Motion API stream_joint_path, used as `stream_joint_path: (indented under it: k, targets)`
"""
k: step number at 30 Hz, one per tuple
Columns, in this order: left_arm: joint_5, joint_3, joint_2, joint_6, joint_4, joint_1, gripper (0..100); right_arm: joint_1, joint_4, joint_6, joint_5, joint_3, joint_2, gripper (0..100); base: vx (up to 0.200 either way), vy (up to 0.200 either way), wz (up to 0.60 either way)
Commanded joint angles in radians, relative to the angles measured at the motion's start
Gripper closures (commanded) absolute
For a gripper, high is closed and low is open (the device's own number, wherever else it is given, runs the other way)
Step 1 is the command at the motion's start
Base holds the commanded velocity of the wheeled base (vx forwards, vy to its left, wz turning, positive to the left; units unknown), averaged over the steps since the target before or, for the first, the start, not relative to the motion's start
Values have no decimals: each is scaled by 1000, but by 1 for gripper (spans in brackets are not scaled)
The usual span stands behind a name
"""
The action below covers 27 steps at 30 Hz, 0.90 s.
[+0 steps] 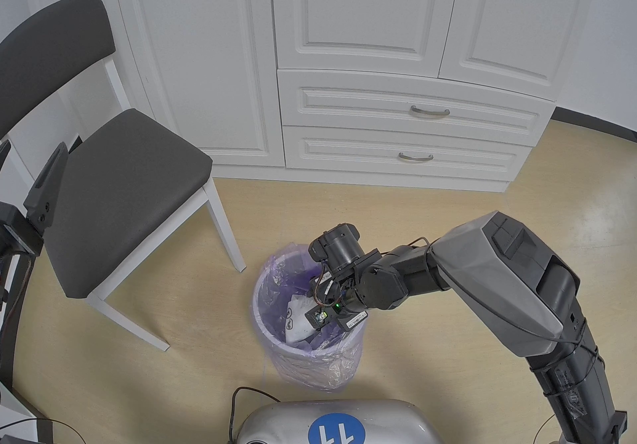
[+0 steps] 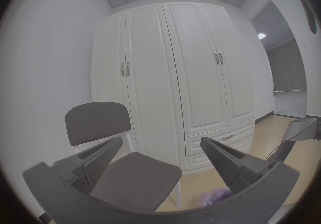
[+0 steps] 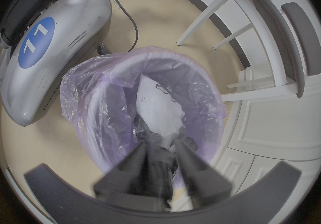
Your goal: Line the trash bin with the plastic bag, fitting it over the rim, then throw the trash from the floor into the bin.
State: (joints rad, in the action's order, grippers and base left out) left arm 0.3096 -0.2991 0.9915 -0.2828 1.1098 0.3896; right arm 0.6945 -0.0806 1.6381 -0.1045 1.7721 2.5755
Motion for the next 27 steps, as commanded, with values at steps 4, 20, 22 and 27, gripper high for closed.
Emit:
stream_joint_path:
  k: [4,20,22,27]
  targets:
    - [0,2,3,-1,1,0,0,3,7,6,0,7,0,0,0,0,0]
    - [0,3,4,-1,1,0,0,48,9,-9,12,144,-18,0,0,0,0]
    - [0,3,4,-1,1,2,0,48,9,-21,12,145,-38,0,0,0,0]
    - [0,8,6,-1,1,2,0,45,13,-49,15,118,-92,0,0,0,0]
